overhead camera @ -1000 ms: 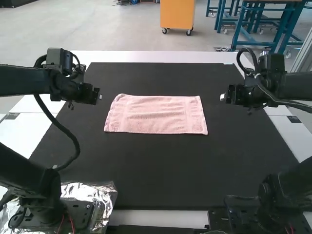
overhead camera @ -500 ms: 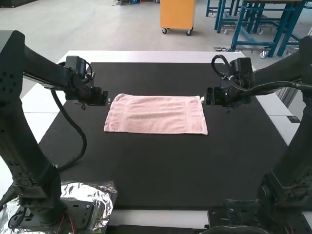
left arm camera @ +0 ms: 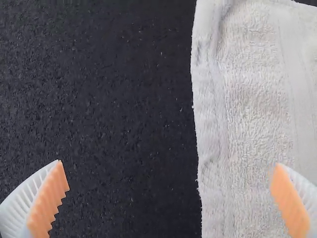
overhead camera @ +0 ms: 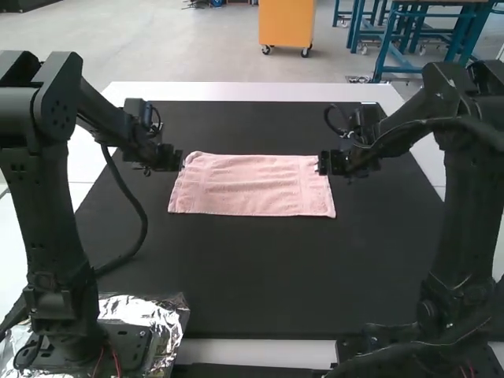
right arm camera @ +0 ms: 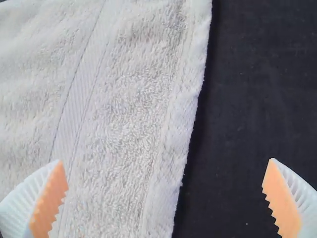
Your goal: Fold the towel.
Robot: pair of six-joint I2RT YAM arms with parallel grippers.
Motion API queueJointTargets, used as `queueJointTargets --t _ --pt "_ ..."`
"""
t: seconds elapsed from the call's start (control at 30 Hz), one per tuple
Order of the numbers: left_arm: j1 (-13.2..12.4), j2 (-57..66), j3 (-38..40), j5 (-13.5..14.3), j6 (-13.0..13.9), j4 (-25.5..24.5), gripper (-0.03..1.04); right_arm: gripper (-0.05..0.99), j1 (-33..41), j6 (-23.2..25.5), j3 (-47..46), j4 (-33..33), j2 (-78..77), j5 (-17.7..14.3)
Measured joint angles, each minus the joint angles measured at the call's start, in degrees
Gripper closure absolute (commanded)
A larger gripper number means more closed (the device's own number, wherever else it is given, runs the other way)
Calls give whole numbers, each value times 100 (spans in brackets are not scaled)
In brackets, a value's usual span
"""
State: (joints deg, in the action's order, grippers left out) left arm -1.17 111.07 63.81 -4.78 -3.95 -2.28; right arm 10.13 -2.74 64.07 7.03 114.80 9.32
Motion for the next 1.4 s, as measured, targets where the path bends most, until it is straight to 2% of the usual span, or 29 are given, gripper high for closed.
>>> queueJointTargets --t 0.17,0.47,0.77,1.2,1.3,1.33,1.37,1.4 --pt "31 313 334 2 2 101 5 3 0 -57 393 0 391 -39" --pt "232 887 898 7 24 57 5 3 0 -138 957 0 929 -103" --pt "229 1239 1071 114 92 83 6 3 22 -184 1401 -7 1300 -181" --pt "225 1392 1217 225 164 232 6 3 153 -326 1552 -144 1408 -315" --pt "225 1392 1220 227 177 240 10 3 153 -365 1552 -160 1410 -317" --pt "225 1392 1220 227 179 238 13 7 153 -376 1552 -160 1408 -317" --pt "225 1392 1217 232 177 238 18 17 153 -398 1554 -162 1410 -317" --pt "225 1392 1217 240 181 238 28 35 153 -413 1552 -170 1408 -321"
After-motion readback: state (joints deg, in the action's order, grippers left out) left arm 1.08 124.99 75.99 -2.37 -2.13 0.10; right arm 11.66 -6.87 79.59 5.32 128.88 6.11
